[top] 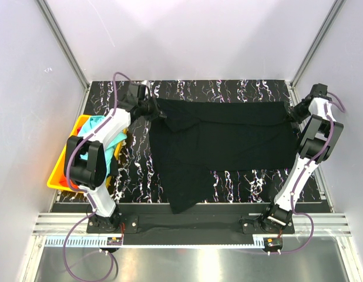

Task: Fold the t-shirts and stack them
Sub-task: Fold the tshirt

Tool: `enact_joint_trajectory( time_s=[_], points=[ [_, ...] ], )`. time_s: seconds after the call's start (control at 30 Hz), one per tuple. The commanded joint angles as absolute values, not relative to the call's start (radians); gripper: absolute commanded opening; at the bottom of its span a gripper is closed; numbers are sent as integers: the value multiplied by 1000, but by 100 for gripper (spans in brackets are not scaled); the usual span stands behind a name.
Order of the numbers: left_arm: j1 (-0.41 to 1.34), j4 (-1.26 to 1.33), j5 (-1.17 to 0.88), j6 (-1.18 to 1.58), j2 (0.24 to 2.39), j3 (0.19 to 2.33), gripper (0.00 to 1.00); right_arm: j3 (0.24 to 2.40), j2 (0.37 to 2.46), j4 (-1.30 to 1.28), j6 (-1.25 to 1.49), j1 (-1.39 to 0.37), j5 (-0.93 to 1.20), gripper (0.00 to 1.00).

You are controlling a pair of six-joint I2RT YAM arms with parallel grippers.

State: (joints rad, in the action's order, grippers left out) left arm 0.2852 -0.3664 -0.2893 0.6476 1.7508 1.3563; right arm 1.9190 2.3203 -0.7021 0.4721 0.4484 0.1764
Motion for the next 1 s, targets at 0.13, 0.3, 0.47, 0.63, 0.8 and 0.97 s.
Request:
enact_joint_trajectory(
  time_s=[0.13,0.3,0.47,0.63,0.8,0.97],
  points=[
    [270,-272,-268,592,1810,1655,0,2083,2330,-591,564,471,259,0],
    [239,-126,-279,586,1896,1744,0,2242,2430,-545,635,469,294,0],
    [203,70,-290,635,1971,1772,0,2471,2572,-509,669,462,334,0],
    [186,244,-311,684,2062,1801,0,2580,2671,-427,696,454,374,0],
    [183,340,-301,696,2115,1859,0,2508,2652,-234,721,453,385,0],
    [178,362,-291,704,2174,1925,0,2546,2686,-137,750,448,379,0]
  ],
)
